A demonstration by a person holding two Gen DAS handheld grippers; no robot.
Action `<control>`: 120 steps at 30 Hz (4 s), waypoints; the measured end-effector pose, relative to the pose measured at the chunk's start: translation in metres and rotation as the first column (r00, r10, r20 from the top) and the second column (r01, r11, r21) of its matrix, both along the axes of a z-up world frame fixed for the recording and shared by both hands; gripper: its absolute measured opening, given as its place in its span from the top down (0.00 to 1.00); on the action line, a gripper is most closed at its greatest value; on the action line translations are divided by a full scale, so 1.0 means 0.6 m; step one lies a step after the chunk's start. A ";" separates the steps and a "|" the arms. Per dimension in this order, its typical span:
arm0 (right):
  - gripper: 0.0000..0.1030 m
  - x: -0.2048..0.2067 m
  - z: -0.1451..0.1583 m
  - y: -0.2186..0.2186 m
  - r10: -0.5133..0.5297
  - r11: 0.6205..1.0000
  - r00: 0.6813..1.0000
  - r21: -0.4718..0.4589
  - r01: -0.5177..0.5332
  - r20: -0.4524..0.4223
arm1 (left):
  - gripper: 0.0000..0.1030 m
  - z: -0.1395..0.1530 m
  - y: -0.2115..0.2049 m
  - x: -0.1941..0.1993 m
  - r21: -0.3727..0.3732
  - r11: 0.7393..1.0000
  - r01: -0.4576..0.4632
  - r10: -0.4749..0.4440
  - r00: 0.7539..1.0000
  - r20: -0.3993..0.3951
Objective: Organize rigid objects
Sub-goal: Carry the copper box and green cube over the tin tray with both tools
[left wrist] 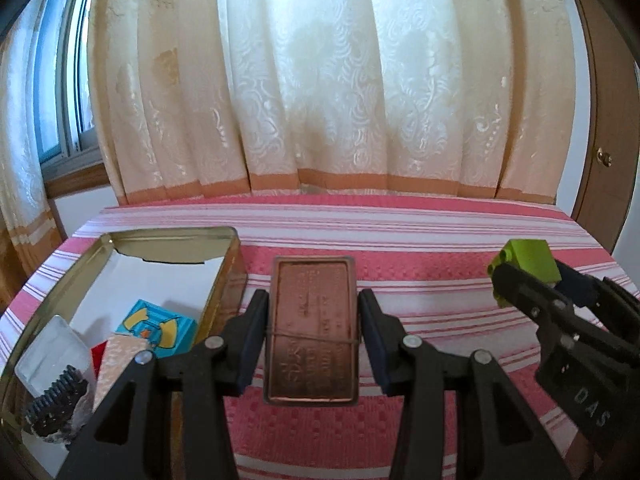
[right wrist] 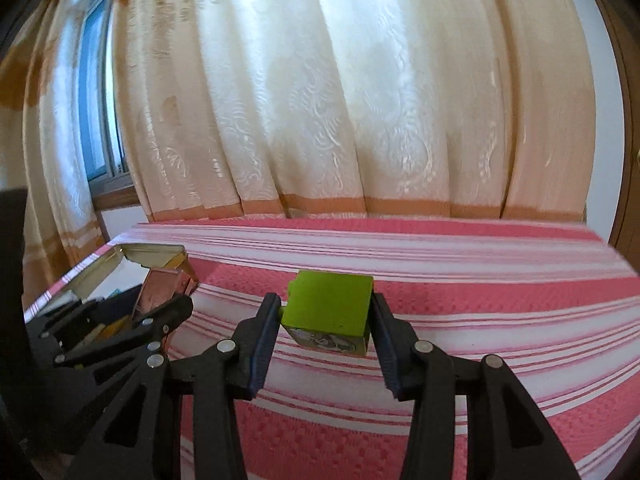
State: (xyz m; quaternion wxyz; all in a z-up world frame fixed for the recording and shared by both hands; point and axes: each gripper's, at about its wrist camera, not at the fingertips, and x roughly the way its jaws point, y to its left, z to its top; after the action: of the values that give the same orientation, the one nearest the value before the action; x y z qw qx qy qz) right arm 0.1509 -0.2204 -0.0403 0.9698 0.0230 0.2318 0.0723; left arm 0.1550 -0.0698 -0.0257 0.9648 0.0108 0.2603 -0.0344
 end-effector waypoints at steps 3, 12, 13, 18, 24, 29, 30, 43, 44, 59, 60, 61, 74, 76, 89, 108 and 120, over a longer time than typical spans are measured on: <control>0.53 -0.016 0.004 0.003 -0.001 1.000 1.000 -0.024 0.002 0.026 | 0.56 0.003 -0.003 -0.014 0.016 1.000 0.005 -0.006 1.000 0.021; 0.54 -0.053 0.008 -0.025 -0.024 1.000 0.999 0.021 0.024 0.045 | 0.56 0.009 -0.004 -0.050 0.029 1.000 0.008 -0.010 0.997 0.078; 0.54 -0.055 0.008 -0.026 -0.027 0.999 0.998 0.023 0.026 0.048 | 0.56 0.010 -0.003 -0.054 0.030 1.000 0.008 -0.011 0.996 0.084; 0.54 -0.073 0.011 -0.026 -0.035 0.999 0.997 0.021 0.034 0.071 | 0.56 0.013 0.000 -0.071 0.029 1.000 0.010 -0.013 0.994 0.112; 0.54 -0.093 0.018 -0.015 -0.041 0.999 0.992 -0.005 0.042 0.118 | 0.56 0.016 0.013 -0.088 0.005 1.000 0.006 -0.007 0.991 0.136; 0.54 -0.106 0.021 -0.011 -0.041 0.999 0.989 -0.003 0.042 0.145 | 0.56 0.017 0.019 -0.095 -0.008 1.000 0.006 -0.005 0.990 0.144; 0.54 -0.107 0.022 -0.011 -0.041 0.999 0.988 0.000 0.042 0.147 | 0.56 0.017 0.020 -0.096 -0.009 1.000 0.005 -0.004 0.989 0.147; 0.54 -0.117 0.024 0.003 -0.032 0.999 0.985 -0.010 0.034 0.168 | 0.56 0.018 0.029 -0.104 -0.029 1.000 0.000 0.005 0.987 0.161; 0.54 -0.118 0.024 0.005 -0.029 0.999 0.985 -0.013 0.031 0.169 | 0.56 0.018 0.029 -0.105 -0.029 1.000 -0.001 0.006 0.987 0.161; 0.53 -0.119 0.027 0.038 0.009 1.000 0.985 -0.019 -0.006 0.172 | 0.56 0.020 0.044 -0.115 -0.031 0.999 -0.013 0.018 0.985 0.173; 0.53 -0.118 0.027 0.040 0.011 1.000 0.985 -0.019 -0.008 0.172 | 0.56 0.020 0.046 -0.116 -0.031 0.999 -0.013 0.018 0.984 0.174; 0.53 -0.118 0.026 0.040 0.013 1.000 0.985 -0.019 -0.010 0.171 | 0.56 0.020 0.047 -0.117 -0.031 0.999 -0.011 0.016 0.985 0.174; 0.53 -0.121 0.027 0.062 0.040 0.999 0.984 -0.021 -0.037 0.175 | 0.56 0.021 0.065 -0.122 -0.036 0.999 -0.025 0.032 0.982 0.184; 0.53 -0.121 0.027 0.062 0.040 0.999 0.984 -0.018 -0.038 0.175 | 0.56 0.021 0.069 -0.123 -0.038 0.999 -0.027 0.034 0.982 0.187; 0.53 -0.123 0.027 0.081 0.061 0.998 0.982 -0.020 -0.058 0.180 | 0.56 0.022 0.087 -0.128 -0.043 0.998 -0.041 0.048 0.979 0.198; 0.53 -0.124 0.029 0.114 0.094 0.995 0.979 -0.031 -0.090 0.181 | 0.56 0.024 0.126 -0.133 -0.059 0.995 -0.078 0.089 0.973 0.211; 0.53 -0.128 0.028 0.135 0.121 0.993 0.975 -0.035 -0.117 0.184 | 0.56 0.023 0.152 -0.132 -0.077 0.992 -0.104 0.118 0.971 0.207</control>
State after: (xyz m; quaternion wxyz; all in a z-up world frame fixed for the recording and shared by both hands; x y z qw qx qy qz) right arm 0.0741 -0.1393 -0.0234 0.9813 -0.0093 0.1422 0.1294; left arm 0.0755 0.0213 -0.0120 0.9872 -0.0318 0.1556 0.0126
